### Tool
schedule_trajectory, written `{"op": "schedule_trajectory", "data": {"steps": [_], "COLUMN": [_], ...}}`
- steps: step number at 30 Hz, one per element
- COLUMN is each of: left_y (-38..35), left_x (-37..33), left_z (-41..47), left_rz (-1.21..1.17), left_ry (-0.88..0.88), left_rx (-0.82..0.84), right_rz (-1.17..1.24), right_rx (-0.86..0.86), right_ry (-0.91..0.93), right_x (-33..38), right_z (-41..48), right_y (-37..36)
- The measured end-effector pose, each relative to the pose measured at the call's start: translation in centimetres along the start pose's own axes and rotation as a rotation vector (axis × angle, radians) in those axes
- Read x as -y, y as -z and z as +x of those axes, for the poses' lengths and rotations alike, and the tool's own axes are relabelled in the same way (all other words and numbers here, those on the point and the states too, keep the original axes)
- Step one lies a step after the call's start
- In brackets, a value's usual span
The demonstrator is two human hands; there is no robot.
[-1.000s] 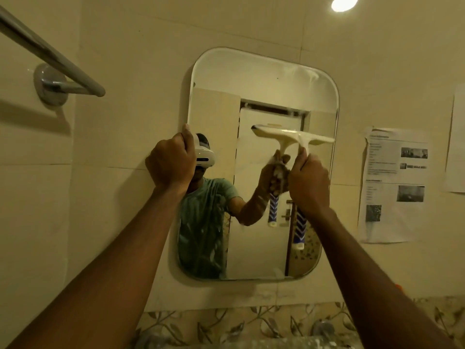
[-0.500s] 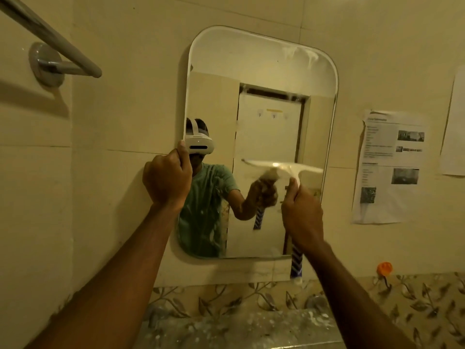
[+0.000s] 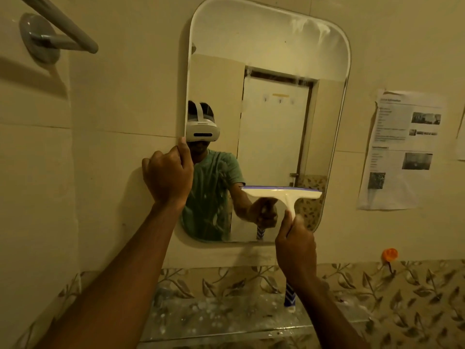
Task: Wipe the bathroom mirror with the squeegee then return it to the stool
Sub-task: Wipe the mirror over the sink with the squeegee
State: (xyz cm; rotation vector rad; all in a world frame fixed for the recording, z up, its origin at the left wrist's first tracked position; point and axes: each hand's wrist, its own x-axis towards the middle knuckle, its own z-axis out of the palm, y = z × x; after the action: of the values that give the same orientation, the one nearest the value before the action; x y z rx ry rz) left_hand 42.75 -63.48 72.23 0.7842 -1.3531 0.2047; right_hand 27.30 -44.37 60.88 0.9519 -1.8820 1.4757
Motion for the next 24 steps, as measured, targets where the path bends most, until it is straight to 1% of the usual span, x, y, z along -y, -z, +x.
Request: {"op": "schedule_trajectory", "data": {"steps": [4, 6, 9, 11, 14, 17, 20, 24], "left_y": [0.3, 0.4, 0.7, 0.9, 0.9, 1.0, 1.1, 1.5], "left_x": [0.2, 0.5, 1.1, 1.3, 1.4, 1.4, 1.4, 1.1], "left_z": [-1.1, -1.9, -3.3, -4.0, -4.5, -4.6, -4.6, -4.6], "left_rz": [0.007, 0.006, 0.008, 0.005, 0.007, 0.0, -0.006, -0.022], "left_ry": [0.001, 0.007, 0.024, 0.039, 0.06, 0.056, 0.057, 0.071], "left_rx": [-0.023, 0.003, 0.027, 0.046, 0.068, 0.068, 0.081, 0.094], "right_rz": [0.036, 0.084, 0.062, 0.061, 0.09, 0.053, 0.015, -0.06], "right_rx": [-0.012, -0.019, -0.078, -0.085, -0.033, -0.003, 0.002, 0.078], "right_ry": [0.001, 0.007, 0.015, 0.019, -0.027, -0.064, -0.083, -0.11], "right_x": [1.4, 2.5, 3.7, 3.3, 1.3, -0.4, -0.4, 0.0], "right_z": [1.7, 4.2, 6.8, 5.9, 1.2, -2.9, -3.5, -1.9], "right_y": [0.7, 1.1, 1.2, 0.6, -0.2, -0.5, -0.4, 0.9]}}
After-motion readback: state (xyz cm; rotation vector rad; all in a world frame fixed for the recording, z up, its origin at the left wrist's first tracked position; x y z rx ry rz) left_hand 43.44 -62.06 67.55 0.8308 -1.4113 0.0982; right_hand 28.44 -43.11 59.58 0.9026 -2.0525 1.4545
